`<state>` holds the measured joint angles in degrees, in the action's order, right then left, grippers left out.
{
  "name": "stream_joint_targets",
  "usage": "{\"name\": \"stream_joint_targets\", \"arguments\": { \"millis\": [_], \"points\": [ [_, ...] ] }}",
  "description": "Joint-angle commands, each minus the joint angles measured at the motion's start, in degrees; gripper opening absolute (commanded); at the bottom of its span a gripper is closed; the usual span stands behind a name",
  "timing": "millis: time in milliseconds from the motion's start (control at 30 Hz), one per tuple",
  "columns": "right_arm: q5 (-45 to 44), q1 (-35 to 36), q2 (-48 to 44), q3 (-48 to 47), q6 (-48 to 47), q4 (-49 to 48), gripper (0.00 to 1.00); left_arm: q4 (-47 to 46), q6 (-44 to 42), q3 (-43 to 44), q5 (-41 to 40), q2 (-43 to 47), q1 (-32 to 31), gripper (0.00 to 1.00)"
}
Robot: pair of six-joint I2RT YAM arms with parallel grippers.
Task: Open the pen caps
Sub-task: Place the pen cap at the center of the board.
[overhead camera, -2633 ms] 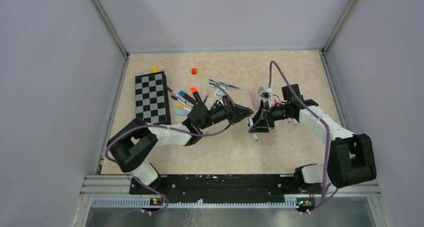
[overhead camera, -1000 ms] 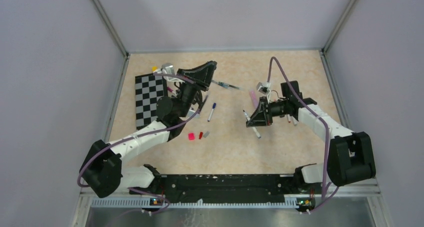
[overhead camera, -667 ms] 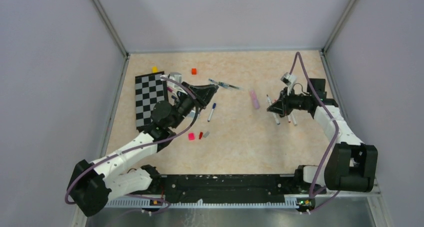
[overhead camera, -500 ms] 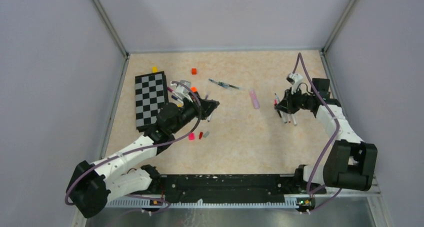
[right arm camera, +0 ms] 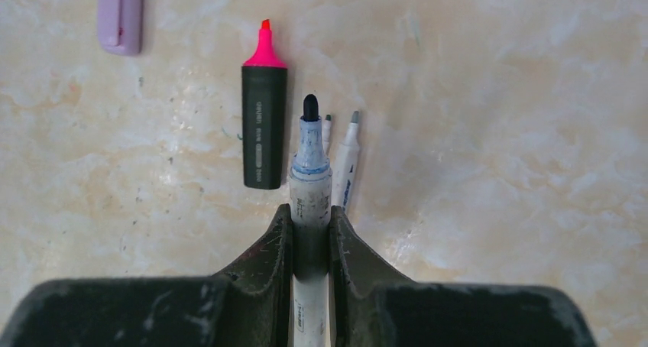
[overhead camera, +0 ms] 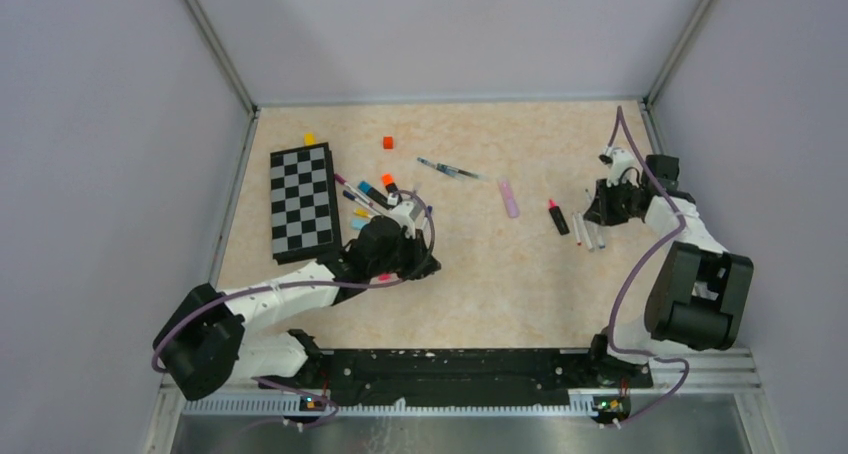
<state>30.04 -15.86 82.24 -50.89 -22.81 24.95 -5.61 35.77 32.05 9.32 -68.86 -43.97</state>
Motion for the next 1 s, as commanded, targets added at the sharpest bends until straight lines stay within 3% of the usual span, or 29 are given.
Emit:
{"name": "stream_joint_targets", "arguments": {
  "millis": [0,500,967],
  "points": [
    [-3.4,-0.8,4.0,-4.5,-1.6,0.3,0.02,3.6,-2.7,1.5,-4.6,-2.1,-1.4,0.0],
    [-6.0,-0.9,14.9,-9.7,-1.8,3.5,0.1,4.1,-3.8,2.8,-6.3,-9.8,-2.2,0.04],
    [-6.2,-0.9,16.6,-9.9,-1.2,4.2,0.18,7.4,-5.5,6.2,-8.8,-14.8,-2.6,0.14]
  ]
}}
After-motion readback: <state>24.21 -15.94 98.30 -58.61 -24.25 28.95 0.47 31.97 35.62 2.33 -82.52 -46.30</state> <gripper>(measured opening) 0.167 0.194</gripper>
